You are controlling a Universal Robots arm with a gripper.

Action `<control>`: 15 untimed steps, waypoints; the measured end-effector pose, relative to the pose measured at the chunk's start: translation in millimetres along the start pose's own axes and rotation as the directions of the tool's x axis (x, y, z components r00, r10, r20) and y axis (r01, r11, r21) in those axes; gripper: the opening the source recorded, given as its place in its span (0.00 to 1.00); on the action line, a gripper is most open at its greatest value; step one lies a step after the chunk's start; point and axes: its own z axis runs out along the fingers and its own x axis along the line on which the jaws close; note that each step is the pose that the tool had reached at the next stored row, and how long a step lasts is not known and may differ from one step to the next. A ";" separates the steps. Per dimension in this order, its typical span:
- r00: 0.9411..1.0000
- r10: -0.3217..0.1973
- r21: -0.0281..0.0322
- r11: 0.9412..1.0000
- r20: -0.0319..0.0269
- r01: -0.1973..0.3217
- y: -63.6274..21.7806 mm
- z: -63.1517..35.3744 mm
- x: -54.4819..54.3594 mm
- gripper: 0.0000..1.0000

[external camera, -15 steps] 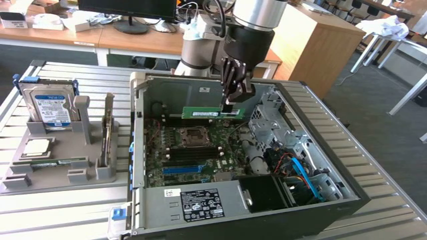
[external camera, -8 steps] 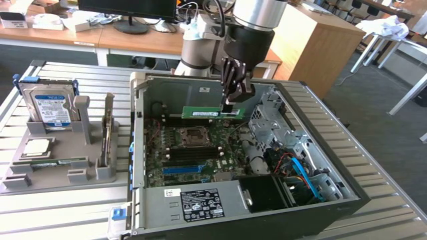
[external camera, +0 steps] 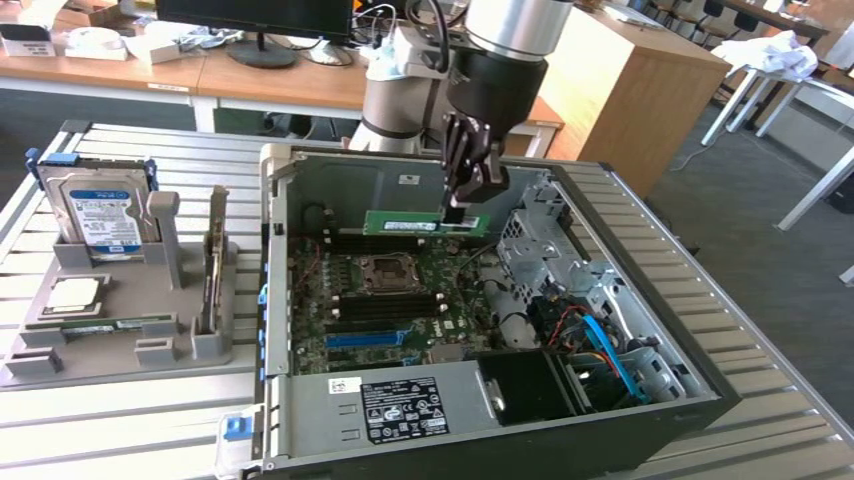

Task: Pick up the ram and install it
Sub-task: 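Pick up the ram and move it above insertion slot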

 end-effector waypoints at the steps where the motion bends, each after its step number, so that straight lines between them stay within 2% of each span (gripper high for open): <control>1: 1.000 0.000 0.000 1.000 0.000 0.000 0.0 0.0 -1.2 0.12; 15: 1.000 0.000 0.000 1.000 0.000 0.000 0.3 0.4 -20.3 0.12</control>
